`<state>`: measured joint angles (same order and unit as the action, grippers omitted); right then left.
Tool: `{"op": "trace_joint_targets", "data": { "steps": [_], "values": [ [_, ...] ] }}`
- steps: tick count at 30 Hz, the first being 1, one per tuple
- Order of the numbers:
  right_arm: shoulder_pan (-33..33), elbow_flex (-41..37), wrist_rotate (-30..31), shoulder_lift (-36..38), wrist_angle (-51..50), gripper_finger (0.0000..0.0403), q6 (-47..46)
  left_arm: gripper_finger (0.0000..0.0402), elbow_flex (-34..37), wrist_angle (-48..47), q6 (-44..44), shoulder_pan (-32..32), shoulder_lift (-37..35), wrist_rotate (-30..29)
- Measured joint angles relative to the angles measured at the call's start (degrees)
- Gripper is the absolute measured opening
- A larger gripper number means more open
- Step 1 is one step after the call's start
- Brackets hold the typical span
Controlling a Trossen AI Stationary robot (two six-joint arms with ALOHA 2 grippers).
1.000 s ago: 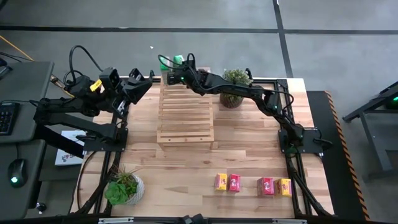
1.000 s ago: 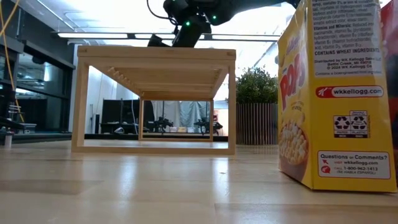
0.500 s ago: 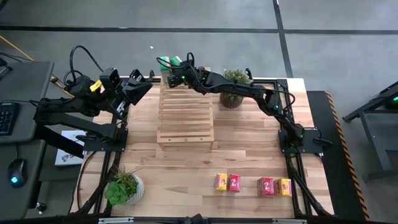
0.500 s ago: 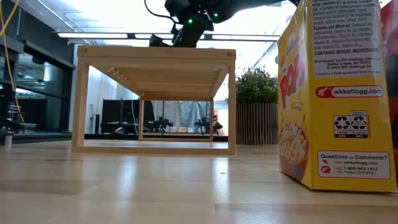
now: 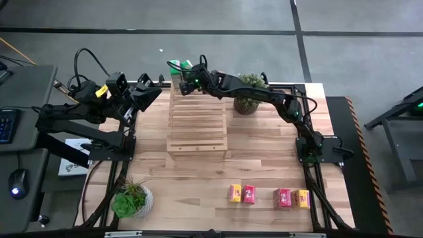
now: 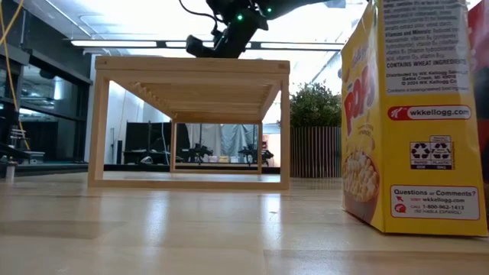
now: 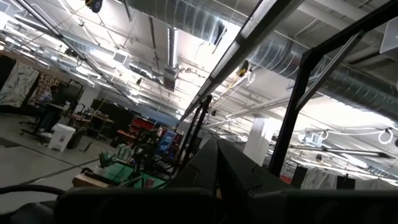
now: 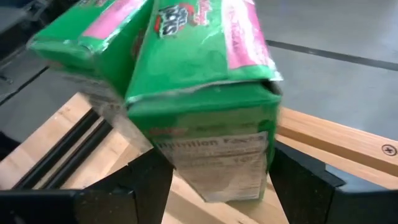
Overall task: Stack cereal on shelf
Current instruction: Put the green cereal box aligned with the other green cereal box on the shelf
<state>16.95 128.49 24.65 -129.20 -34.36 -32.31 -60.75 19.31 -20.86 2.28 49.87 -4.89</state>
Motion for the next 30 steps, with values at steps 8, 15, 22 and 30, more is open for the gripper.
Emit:
{"op": "trace_joint_targets", "data": {
  "steps": [8, 15, 22, 30],
  "values": [
    [0.0, 0.0, -1.7, 2.3, -3.7, 0.0243, 4.2, 0.0000, 0.0, 0.0, 0.0, 0.0, 0.0, 0.0],
    [0.0, 0.0, -3.9, 5.8, -8.7, 0.0243, 11.5, 0.0000, 0.0, 0.0, 0.0, 0.0, 0.0, 0.0],
    [0.0, 0.0, -5.8, 8.8, -15.3, 0.0240, 20.7, 0.0000, 0.0, 0.0, 0.4, 0.0, 0.0, -0.1],
    [3.3, 0.1, -6.8, 7.9, -18.3, 0.0084, 25.3, 0.0000, 0.0, 0.0, 1.0, 0.0, 0.0, -0.2]
  ]
}}
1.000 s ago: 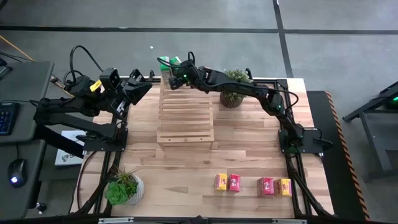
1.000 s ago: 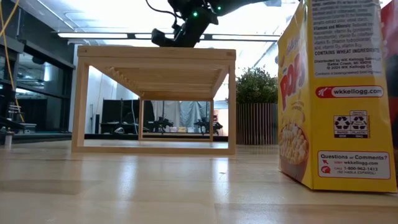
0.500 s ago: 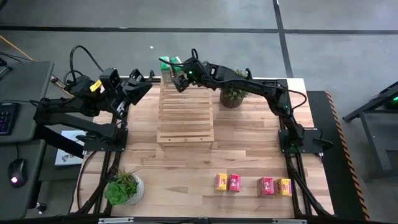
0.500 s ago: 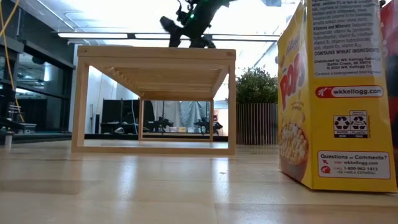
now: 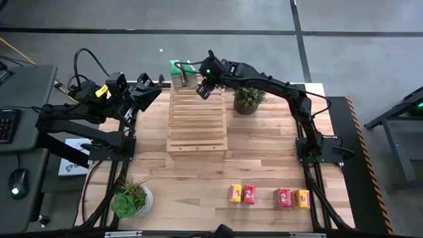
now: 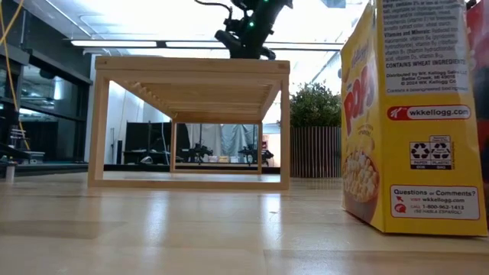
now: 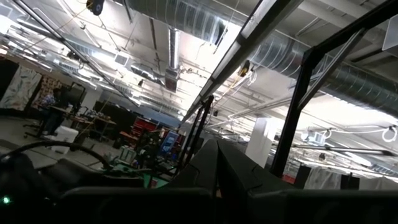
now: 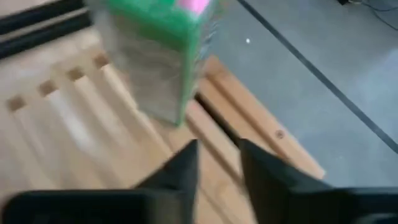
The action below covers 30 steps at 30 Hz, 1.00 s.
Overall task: Stack cereal on shelf
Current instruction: Put the green cereal box aligned with the other green cereal box on the shelf
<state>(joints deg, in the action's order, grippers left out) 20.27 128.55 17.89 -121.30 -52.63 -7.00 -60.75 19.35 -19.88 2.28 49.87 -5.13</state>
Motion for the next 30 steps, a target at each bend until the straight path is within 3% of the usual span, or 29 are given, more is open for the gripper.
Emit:
{"op": "trace_joint_targets", "data": {
  "steps": [2, 3, 11, 30],
  "values": [
    [1.2, 0.0, -1.2, 0.0, 2.4, 0.0025, -0.2, 0.0000, 0.0, 0.0, 0.0, 0.0, 0.0, 0.0],
    [1.8, 0.0, -2.3, 0.0, 3.3, 0.0014, -0.5, 0.0000, 0.0, 0.0, 0.1, 0.0, 0.0, 0.0],
    [3.4, 0.0, -5.3, -1.7, 10.8, 0.0004, -6.0, 0.0000, 0.0, 0.0, 0.1, 0.0, 0.0, 0.0],
    [2.1, -0.1, -7.6, -3.3, 9.1, 0.0000, -9.5, 0.0000, 0.0, -0.3, 0.1, 0.0, 0.0, 0.0]
  ]
}}
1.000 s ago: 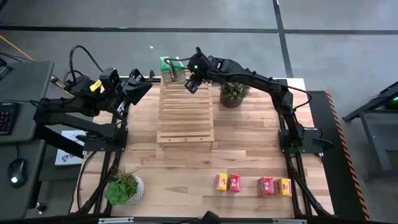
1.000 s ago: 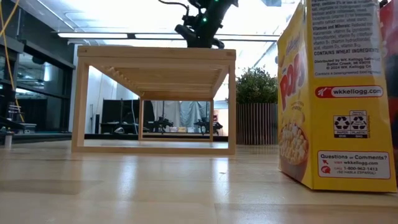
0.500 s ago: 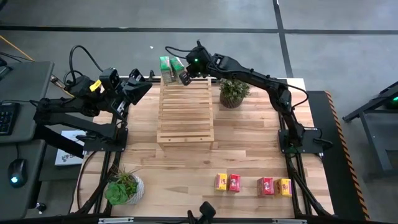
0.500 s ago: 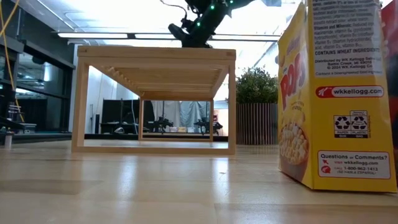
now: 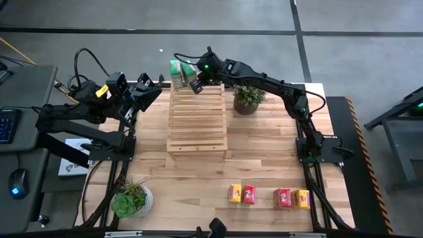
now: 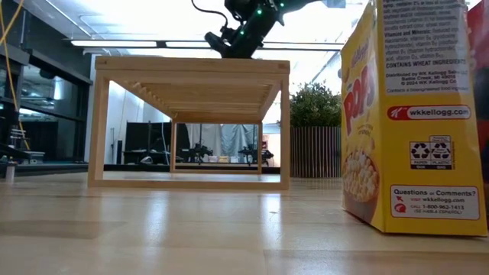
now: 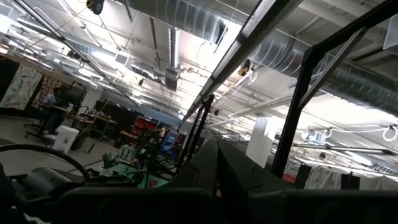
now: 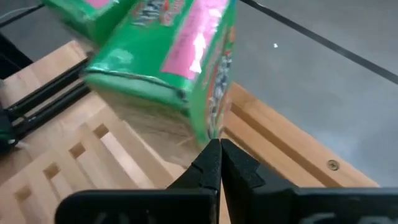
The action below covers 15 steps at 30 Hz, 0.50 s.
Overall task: Stack cereal on shelf
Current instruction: Put the green cereal box aligned with the other green cereal box on the shelf
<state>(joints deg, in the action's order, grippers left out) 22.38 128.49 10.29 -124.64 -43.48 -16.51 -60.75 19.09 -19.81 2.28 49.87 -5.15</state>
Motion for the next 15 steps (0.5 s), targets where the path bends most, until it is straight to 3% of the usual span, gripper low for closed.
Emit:
{"op": "trace_joint_targets", "data": {
  "steps": [15],
  "values": [
    [-0.8, 0.0, -3.2, 0.0, 1.3, 0.0000, -0.4, 0.0000, 0.0, -0.3, 0.0, 0.0, 0.0, 0.0]
  ]
}}
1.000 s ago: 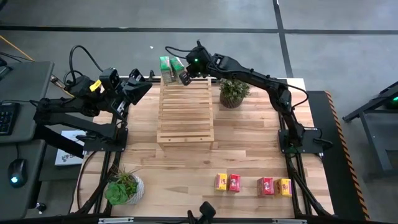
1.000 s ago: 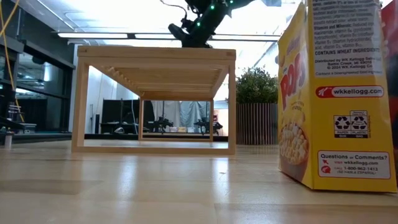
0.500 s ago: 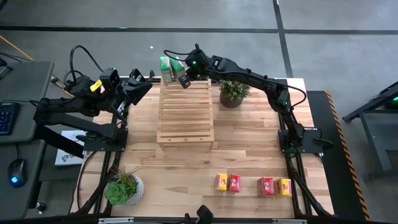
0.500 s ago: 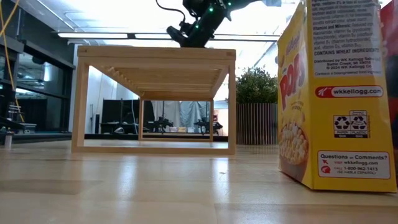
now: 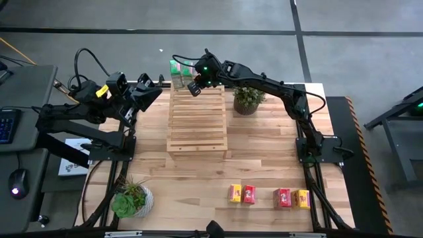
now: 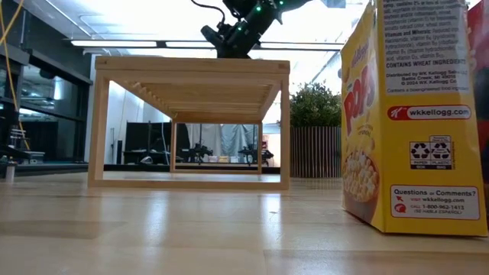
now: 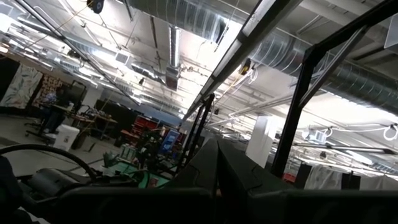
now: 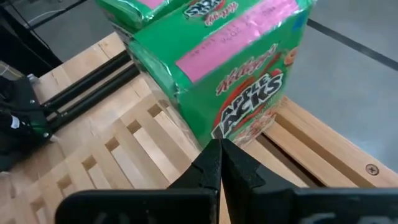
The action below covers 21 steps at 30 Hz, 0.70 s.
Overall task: Stack cereal on shelf
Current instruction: Put the green cereal box aligned with the other green cereal box on the shelf
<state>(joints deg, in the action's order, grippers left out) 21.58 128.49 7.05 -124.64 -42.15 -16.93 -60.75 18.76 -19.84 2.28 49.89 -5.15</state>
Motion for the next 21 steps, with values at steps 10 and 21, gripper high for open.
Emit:
{"op": "trace_joint_targets", "data": {
  "steps": [10, 21],
  "values": [
    [2.3, 0.0, 1.0, 0.0, 0.1, 0.0000, 2.4, 0.0000, 0.0, -0.1, 0.0, 0.0, 0.0, 0.0],
    [5.6, 0.0, -3.6, 0.0, 7.3, 0.0000, -1.3, 0.0000, 0.0, -1.2, -0.1, 0.0, 0.0, 0.0]
  ]
}}
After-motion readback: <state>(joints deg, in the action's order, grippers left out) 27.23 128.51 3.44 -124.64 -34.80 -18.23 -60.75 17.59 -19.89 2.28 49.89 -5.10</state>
